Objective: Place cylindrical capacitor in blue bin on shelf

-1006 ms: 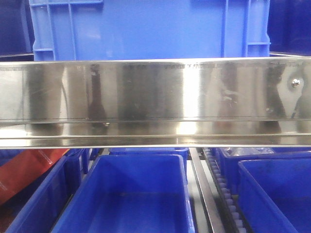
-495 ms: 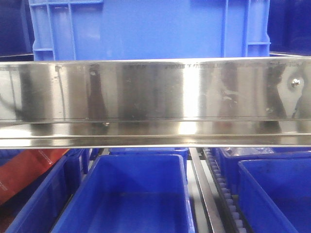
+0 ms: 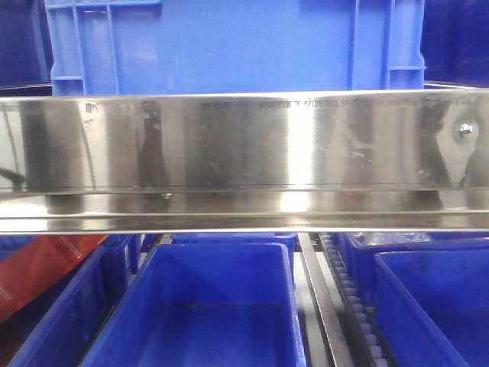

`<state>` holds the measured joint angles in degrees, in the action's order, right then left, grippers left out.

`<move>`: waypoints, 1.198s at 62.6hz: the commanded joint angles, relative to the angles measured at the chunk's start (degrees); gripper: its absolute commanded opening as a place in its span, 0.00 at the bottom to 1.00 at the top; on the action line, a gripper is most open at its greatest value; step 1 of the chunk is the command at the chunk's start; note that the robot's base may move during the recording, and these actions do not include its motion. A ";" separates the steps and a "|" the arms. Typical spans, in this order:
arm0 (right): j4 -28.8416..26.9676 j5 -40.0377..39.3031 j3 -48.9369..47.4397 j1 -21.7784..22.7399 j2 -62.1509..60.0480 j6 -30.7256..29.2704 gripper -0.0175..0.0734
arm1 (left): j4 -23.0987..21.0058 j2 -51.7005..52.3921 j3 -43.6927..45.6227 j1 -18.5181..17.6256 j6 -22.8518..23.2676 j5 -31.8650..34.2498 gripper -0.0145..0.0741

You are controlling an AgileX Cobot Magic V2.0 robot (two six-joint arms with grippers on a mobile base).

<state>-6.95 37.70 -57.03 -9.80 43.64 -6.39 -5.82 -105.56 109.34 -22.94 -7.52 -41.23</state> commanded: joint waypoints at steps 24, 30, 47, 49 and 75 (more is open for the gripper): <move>0.08 -1.75 -0.54 -0.11 -0.29 -0.11 0.01 | -1.42 -1.21 0.95 -0.26 0.21 0.08 0.74; 0.08 -1.75 -0.54 -0.11 -0.29 -0.11 0.01 | -1.50 -0.15 0.95 -0.26 0.31 -0.06 0.83; 0.08 -1.75 -0.54 -0.11 -0.29 -0.11 0.01 | -0.91 7.63 0.95 0.11 0.31 -4.03 0.70; 0.08 -1.75 -0.54 -0.11 -0.29 -0.11 0.01 | -0.67 9.06 0.95 0.42 0.31 -5.28 0.65; -0.51 -1.75 -0.54 -0.11 -0.29 -0.11 0.01 | -0.05 23.01 -2.54 6.49 0.70 -17.32 0.04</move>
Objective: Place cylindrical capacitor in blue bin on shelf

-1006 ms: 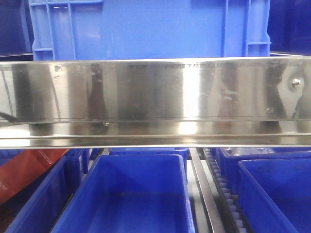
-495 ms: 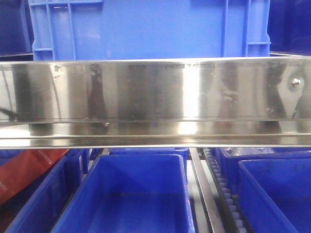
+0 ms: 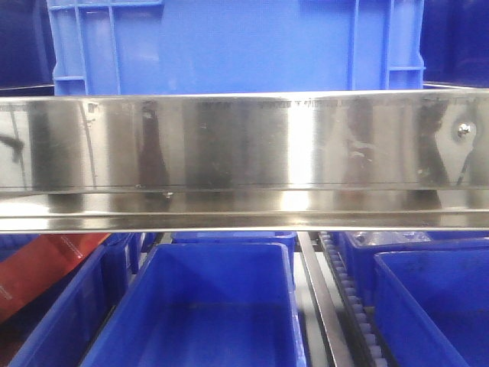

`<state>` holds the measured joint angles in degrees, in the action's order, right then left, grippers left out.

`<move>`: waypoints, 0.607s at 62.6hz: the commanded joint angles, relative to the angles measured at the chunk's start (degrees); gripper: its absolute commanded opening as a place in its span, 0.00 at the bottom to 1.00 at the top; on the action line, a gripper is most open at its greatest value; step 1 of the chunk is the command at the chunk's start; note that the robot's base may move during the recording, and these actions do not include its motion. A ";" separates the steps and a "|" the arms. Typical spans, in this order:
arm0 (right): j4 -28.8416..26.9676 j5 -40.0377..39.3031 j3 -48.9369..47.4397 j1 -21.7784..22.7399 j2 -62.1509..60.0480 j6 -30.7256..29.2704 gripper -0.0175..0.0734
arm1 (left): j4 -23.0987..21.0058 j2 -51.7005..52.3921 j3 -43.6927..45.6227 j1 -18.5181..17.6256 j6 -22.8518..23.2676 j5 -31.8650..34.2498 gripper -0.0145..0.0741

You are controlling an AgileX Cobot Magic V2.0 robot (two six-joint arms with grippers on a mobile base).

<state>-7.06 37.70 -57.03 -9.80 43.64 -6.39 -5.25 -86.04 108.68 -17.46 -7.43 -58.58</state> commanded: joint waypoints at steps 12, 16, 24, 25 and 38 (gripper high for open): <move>-0.74 -1.75 -0.54 -0.11 -0.29 -0.11 0.01 | -0.62 14.80 -19.41 1.76 0.60 8.73 0.04; -0.86 -1.75 -0.54 -0.11 -0.29 -0.11 0.01 | -0.62 19.52 -26.31 1.76 1.84 12.33 0.04; -0.86 -1.75 -0.54 -0.11 -0.29 -0.11 0.01 | -0.62 30.16 -38.85 1.76 3.87 18.46 0.04; -0.86 -1.75 -0.54 -0.11 -0.29 -0.11 0.01 | -0.62 31.35 -40.10 1.76 3.85 18.95 0.04; -0.86 -3.00 -0.84 -0.11 -0.15 -0.11 0.01 | -0.51 48.82 -54.65 1.76 3.99 22.48 0.04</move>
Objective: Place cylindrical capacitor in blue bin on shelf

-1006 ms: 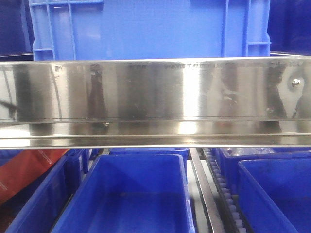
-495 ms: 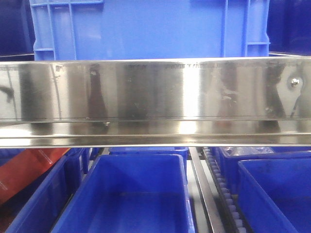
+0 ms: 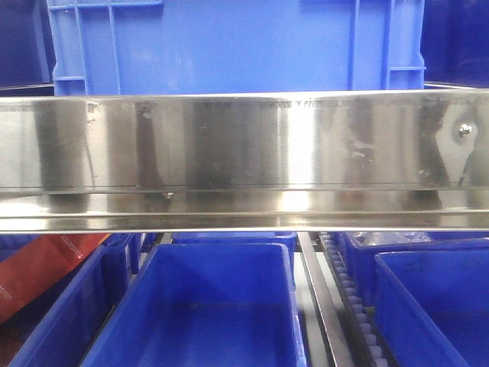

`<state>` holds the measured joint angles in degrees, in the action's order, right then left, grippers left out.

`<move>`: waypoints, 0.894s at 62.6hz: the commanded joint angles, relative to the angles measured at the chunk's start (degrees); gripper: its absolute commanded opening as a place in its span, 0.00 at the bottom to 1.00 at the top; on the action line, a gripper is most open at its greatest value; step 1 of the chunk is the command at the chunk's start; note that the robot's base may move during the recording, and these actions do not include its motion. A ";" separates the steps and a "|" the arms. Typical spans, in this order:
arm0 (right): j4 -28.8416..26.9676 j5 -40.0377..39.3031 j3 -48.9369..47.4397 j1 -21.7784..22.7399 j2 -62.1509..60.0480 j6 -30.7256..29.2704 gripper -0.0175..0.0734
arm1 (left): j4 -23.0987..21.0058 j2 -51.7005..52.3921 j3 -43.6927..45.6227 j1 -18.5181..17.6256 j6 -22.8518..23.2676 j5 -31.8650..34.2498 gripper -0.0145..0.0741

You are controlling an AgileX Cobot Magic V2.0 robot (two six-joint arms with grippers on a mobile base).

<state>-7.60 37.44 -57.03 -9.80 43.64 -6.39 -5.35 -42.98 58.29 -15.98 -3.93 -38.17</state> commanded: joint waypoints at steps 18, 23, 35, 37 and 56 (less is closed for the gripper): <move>-0.31 -2.45 -13.75 -6.19 10.44 -2.36 0.01 | -0.40 24.13 -13.93 0.28 0.49 0.19 0.04; -0.31 -1.29 -20.39 -9.09 15.33 -2.77 0.01 | -0.40 26.54 -14.14 0.28 0.59 -1.55 0.04; -0.31 1.18 -34.91 -14.49 28.14 -3.19 0.01 | -0.40 28.99 -14.14 0.28 0.93 -5.37 0.04; -0.31 1.61 -36.77 -15.26 29.99 -3.19 0.01 | -0.40 28.99 -14.14 0.28 1.05 -6.05 0.04; -0.39 2.74 -47.85 -20.16 49.01 -3.19 0.01 | -0.40 28.99 -14.14 0.28 1.05 -7.73 0.04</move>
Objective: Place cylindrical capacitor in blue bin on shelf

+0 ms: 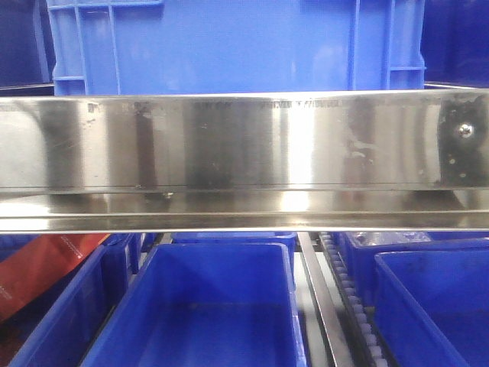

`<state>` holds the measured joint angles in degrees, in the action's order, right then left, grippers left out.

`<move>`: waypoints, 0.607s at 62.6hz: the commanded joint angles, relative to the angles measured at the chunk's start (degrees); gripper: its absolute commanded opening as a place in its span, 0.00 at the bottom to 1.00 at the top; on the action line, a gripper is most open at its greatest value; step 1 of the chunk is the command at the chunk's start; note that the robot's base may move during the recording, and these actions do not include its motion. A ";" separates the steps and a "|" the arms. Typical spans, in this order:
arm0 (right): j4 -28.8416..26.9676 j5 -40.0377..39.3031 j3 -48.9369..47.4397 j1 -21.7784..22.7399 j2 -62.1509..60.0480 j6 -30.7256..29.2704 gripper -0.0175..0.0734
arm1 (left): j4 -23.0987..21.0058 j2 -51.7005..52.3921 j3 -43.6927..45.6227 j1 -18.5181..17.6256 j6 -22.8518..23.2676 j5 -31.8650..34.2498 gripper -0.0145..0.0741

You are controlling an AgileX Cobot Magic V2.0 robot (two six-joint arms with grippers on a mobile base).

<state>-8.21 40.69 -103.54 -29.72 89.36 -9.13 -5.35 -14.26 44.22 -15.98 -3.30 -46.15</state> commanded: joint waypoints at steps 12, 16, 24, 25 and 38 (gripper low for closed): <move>0.16 -0.79 -1.82 -0.14 11.41 -0.45 0.01 | -0.40 0.28 -0.07 0.28 0.41 0.26 0.04; 0.16 -1.13 -1.82 -0.14 13.28 -0.45 0.01 | -0.40 0.28 -0.07 0.28 0.41 0.26 0.04; 0.16 -1.68 -1.82 -0.02 15.65 -0.45 0.01 | -0.40 0.28 -0.07 0.28 0.41 0.26 0.04; 0.16 -1.68 -1.82 -0.02 15.81 -0.45 0.01 | -0.40 0.28 -0.07 0.28 0.41 0.26 0.04; -0.11 -1.51 -1.94 -0.02 16.21 -0.45 0.12 | -0.40 0.28 -0.07 0.28 0.41 0.26 0.04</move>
<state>-8.43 40.73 -104.67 -29.96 106.01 -9.23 -5.35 -14.26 44.22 -15.98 -3.21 -46.38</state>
